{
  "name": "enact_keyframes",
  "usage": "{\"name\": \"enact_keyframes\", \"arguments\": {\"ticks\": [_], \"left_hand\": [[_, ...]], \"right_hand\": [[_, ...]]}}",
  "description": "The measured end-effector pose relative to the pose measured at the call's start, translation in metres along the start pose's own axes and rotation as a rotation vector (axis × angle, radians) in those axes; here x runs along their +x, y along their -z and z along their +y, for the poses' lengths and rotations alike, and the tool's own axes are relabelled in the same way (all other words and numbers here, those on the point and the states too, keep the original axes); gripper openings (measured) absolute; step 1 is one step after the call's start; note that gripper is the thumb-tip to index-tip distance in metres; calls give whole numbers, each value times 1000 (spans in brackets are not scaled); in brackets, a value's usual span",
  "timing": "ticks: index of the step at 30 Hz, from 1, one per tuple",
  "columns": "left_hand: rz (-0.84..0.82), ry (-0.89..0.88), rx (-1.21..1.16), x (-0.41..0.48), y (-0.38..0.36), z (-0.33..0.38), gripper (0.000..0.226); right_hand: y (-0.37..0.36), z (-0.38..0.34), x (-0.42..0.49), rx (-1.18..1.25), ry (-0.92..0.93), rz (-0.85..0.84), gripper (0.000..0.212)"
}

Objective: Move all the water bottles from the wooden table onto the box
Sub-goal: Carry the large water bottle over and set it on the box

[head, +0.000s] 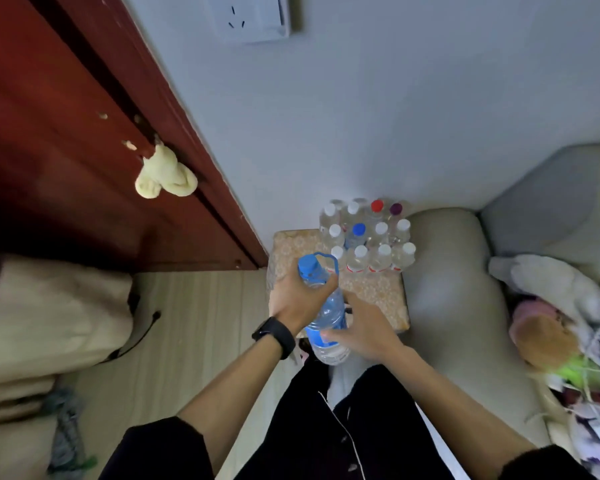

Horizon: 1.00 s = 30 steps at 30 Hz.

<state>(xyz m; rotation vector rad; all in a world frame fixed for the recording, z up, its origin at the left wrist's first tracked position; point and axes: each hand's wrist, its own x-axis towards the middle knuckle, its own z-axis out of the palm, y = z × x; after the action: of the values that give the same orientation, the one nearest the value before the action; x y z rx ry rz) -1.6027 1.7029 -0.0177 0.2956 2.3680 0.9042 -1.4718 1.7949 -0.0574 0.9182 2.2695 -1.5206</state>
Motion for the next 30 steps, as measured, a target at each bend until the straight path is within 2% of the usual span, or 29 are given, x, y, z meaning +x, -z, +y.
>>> {"name": "enact_keyframes", "arguments": {"ticks": [3, 6, 8, 11, 15, 18, 22, 26, 30], "left_hand": [[3, 46, 20, 42, -3, 4, 45], [34, 63, 99, 88, -15, 5, 43], [54, 38, 170, 114, -25, 5, 40], [101, 7, 170, 152, -39, 0, 42], [168, -39, 99, 193, -56, -11, 51], [207, -100, 29, 211, -70, -18, 51], [180, -204, 23, 236, -81, -36, 54], [100, -170, 95, 261, -69, -36, 67], [63, -79, 101, 267, -59, -28, 93]], "right_hand": [[21, 10, 50, -109, -2, -9, 63], [46, 19, 105, -207, 11, 48, 55], [61, 25, 139, -355, 69, 160, 51], [74, 30, 179, -550, 132, 335, 59], [69, 53, 219, -728, 80, 258, 78], [57, 79, 222, -701, -6, 240, 81], [50, 88, 225, -729, -14, 287, 80], [52, 84, 228, -719, -16, 271, 81], [51, 83, 226, -717, -28, 261, 79]]}}
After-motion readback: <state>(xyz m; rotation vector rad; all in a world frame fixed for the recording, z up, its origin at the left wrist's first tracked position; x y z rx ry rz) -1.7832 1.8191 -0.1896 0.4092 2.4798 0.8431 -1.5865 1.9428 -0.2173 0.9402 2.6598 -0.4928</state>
